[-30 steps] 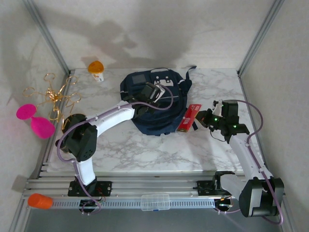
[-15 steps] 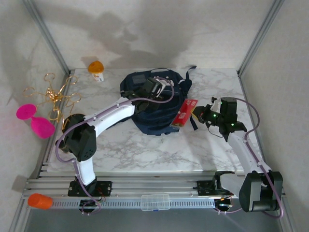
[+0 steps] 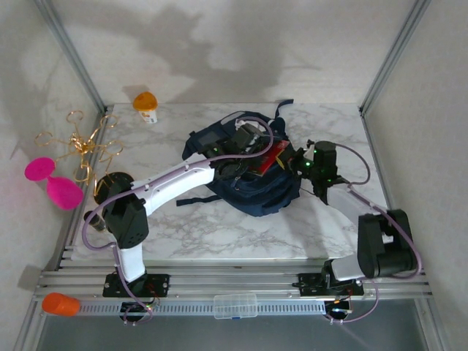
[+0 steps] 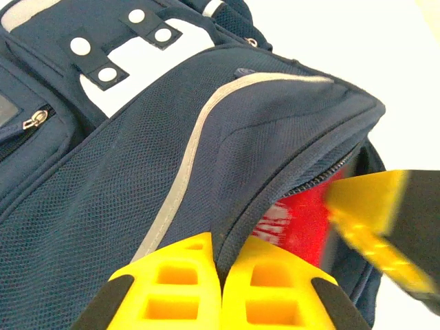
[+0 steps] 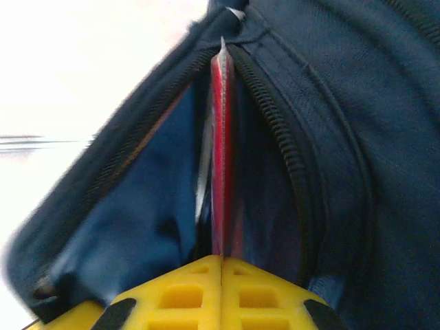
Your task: Pack books, pencil case, and school supplies into a backpack
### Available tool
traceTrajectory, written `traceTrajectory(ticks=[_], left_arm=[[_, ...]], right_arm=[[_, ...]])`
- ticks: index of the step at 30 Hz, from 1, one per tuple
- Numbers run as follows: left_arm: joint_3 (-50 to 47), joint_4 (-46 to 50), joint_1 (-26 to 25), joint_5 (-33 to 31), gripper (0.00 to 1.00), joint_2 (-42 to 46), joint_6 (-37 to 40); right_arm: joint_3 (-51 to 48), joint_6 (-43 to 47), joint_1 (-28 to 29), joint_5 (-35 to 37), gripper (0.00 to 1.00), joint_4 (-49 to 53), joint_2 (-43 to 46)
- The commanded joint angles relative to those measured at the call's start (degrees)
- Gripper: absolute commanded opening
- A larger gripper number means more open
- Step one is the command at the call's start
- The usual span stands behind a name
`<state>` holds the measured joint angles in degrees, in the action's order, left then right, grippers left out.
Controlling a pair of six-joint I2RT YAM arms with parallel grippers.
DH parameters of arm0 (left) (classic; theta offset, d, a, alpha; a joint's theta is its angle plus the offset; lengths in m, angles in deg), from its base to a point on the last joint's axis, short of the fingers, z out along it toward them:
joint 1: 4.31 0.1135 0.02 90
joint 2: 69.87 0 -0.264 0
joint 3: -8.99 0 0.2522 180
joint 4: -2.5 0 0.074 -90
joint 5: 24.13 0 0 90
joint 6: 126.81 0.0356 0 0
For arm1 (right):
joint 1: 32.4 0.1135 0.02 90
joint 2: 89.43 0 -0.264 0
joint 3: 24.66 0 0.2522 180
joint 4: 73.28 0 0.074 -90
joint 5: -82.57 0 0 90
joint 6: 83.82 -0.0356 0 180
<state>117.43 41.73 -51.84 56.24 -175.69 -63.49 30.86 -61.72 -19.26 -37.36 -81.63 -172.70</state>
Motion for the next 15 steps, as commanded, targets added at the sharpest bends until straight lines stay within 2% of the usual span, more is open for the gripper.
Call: traceTrajectory(ticks=[1, 4, 6, 10, 12, 15], left_arm=[[1.8, -6.8, -0.4, -0.2, 0.0, 2.1, -6.4], [2.0, -7.0, -0.4, -1.5, 0.0, 1.8, -7.7], [2.0, -7.2, -0.3, -1.4, 0.0, 1.5, -8.1], [2.4, -7.3, -0.3, -1.2, 0.0, 1.0, -8.3], [2.3, -7.8, -0.2, -1.3, 0.0, 0.9, -8.5], [2.2, -8.5, -0.2, -0.9, 0.0, 0.6, -8.9]], right_arm=[[3.7, -1.5, 3.9, 5.3, 0.0, -7.4, -5.5], [4.6, -2.1, 6.8, 9.0, 0.0, -7.8, -8.5], [5.6, -2.0, 7.2, 7.7, 0.0, -8.4, -10.5], [7.0, 0.6, 7.0, 6.7, 0.12, -4.0, -9.8], [7.0, 2.8, 7.1, 7.9, 0.24, -0.5, -7.6], [7.9, 5.5, 7.2, 8.9, 0.29, 5.3, -6.3]])
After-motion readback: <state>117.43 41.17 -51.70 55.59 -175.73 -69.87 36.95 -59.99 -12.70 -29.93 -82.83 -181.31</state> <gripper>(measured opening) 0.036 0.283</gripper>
